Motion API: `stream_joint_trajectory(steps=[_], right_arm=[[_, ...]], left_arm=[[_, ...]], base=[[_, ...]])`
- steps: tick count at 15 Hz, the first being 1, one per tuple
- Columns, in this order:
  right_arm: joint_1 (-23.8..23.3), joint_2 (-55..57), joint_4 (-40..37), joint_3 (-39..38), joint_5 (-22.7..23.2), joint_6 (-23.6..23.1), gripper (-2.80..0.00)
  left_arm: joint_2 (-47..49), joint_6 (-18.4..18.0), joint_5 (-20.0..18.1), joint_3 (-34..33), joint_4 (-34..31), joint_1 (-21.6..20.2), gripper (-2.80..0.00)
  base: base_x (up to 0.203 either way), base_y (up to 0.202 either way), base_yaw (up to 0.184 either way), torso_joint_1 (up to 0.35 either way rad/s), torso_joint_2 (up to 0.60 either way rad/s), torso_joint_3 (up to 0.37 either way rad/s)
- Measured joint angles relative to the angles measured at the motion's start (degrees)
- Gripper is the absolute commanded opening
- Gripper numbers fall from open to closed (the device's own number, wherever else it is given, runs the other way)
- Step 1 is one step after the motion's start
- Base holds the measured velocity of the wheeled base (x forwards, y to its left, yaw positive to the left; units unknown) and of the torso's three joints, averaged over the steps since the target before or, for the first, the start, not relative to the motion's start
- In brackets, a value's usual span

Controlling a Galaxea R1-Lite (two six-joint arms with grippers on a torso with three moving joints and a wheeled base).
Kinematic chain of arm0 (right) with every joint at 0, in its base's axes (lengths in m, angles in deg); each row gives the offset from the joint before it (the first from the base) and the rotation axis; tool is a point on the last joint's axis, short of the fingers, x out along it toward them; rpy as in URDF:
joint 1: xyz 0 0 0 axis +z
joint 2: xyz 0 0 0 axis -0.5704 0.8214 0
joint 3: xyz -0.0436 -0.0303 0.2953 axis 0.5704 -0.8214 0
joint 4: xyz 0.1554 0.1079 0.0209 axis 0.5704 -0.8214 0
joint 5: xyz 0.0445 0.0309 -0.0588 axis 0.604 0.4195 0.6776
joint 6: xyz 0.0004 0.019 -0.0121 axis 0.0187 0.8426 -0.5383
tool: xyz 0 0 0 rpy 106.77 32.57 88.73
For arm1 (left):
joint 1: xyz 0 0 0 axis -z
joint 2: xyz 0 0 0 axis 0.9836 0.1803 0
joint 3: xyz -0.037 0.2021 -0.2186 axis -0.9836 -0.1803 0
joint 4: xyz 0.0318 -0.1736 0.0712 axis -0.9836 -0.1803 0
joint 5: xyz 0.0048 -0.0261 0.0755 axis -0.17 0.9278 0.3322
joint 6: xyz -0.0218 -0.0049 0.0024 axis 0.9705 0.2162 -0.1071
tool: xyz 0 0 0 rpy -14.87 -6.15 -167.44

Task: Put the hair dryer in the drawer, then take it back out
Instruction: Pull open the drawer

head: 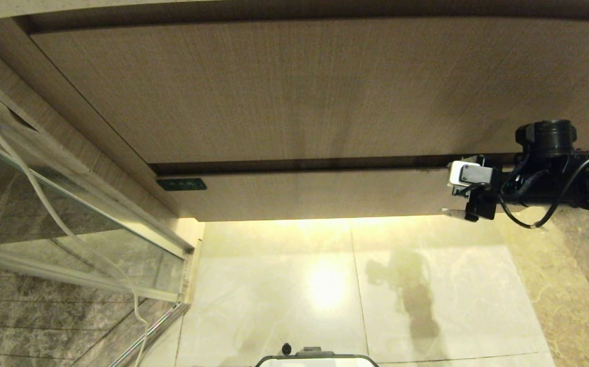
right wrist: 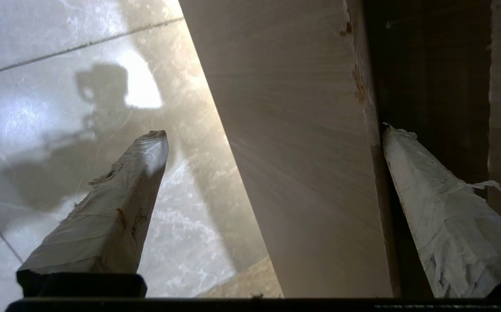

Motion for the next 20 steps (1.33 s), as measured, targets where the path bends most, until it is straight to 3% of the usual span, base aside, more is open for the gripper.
stream_joint_trajectory(steps=[5, 7, 15, 20], right_arm=[[0.0, -1.7, -1.2, -1.7, -1.6, -0.1, 0.0], [-0.1, -2.5, -5.6, -3.5, -3.6, 0.1, 0.0], [0.2, -6.2, -4.6, -6.5, -4.7, -0.1, 0.0], [0.2, -15.2, -3.8, -17.1, -4.7, -0.4, 0.0]], left_arm=[[0.0, 0.0, 0.0, 0.0, 0.0, 0.0, -2.8], [0.0, 0.0, 0.0, 0.0, 0.0, 0.0, -2.8], [0.0, 0.0, 0.0, 0.0, 0.0, 0.0, -2.8], [0.0, 0.0, 0.0, 0.0, 0.0, 0.0, -2.8]], base=[[0.0, 0.0, 0.0, 0.0, 0.0, 0.0], [0.0, 0.0, 0.0, 0.0, 0.0, 0.0], [0.0, 0.0, 0.0, 0.0, 0.0, 0.0], [0.0, 0.0, 0.0, 0.0, 0.0, 0.0]])
